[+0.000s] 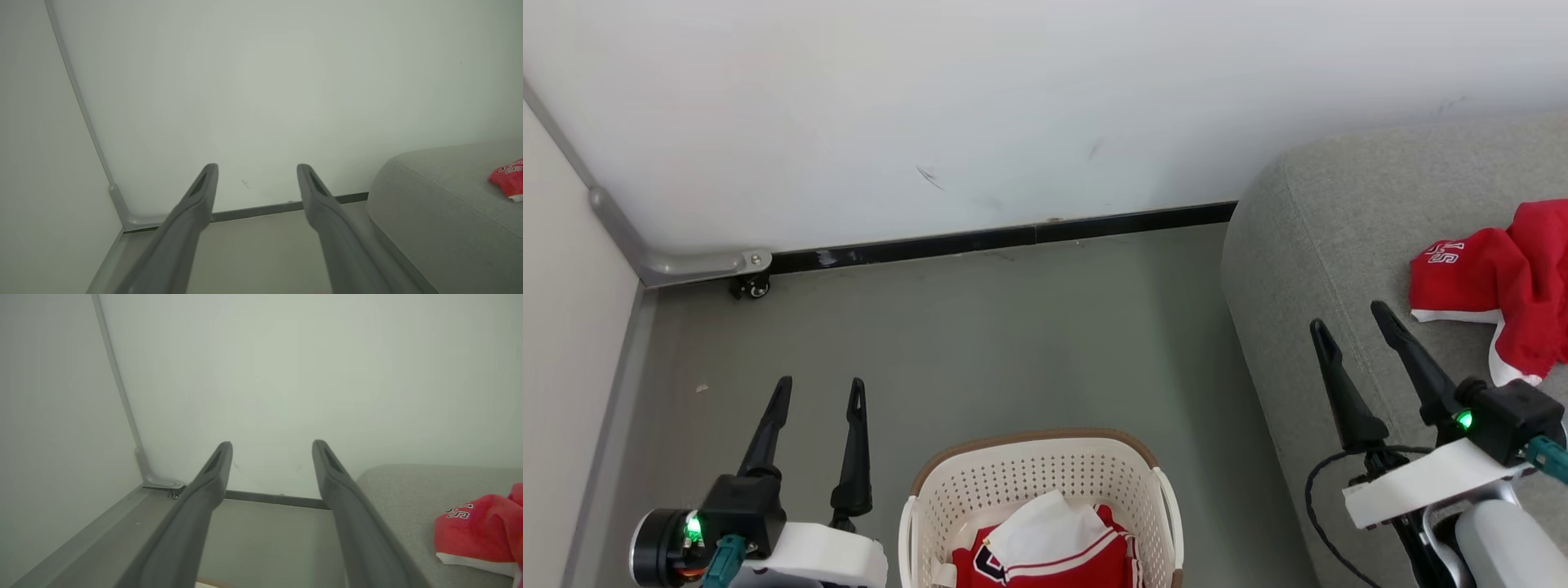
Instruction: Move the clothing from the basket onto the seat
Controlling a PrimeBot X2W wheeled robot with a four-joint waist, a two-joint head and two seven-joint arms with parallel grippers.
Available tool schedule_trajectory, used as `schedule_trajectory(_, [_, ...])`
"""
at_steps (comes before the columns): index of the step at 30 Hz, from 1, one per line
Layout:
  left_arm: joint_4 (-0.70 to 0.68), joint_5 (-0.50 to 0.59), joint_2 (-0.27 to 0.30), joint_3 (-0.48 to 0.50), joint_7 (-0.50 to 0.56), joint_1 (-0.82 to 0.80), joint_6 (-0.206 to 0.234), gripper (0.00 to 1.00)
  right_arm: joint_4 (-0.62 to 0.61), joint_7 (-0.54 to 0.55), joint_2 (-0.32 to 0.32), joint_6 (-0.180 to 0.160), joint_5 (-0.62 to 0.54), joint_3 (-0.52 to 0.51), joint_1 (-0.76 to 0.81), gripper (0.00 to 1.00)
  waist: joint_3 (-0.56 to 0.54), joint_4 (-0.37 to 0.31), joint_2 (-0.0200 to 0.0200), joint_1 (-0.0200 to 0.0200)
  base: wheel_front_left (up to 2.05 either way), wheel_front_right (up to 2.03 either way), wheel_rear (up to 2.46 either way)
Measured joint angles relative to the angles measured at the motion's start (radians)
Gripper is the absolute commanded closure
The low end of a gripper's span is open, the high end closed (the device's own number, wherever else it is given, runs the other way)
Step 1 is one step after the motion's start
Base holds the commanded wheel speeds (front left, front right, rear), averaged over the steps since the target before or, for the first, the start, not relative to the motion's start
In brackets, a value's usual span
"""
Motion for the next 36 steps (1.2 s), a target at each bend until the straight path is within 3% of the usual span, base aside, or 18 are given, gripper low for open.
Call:
schedule_trajectory(20, [0.047, 0.001, -0.012, -0.016, 0.000, 0.029, -0.001, 0.00, -0.063, 0.002, 0.187, 0.000, -0.166, -0.102, 0.197, 0.00, -0.080, 0.015, 0.0000, 0.0000, 0.00, 0.00, 0.00])
schedule_trajectory(36, [0.068, 0.001, -0.011, 0.004, 0.000, 0.029, 0.002, 0.00, -0.139, 0.030, 0.230, 0.000, -0.252, -0.141, 0.247, 0.00, -0.083, -0.004, 0.0000, 0.0000, 0.00, 0.00, 0.00])
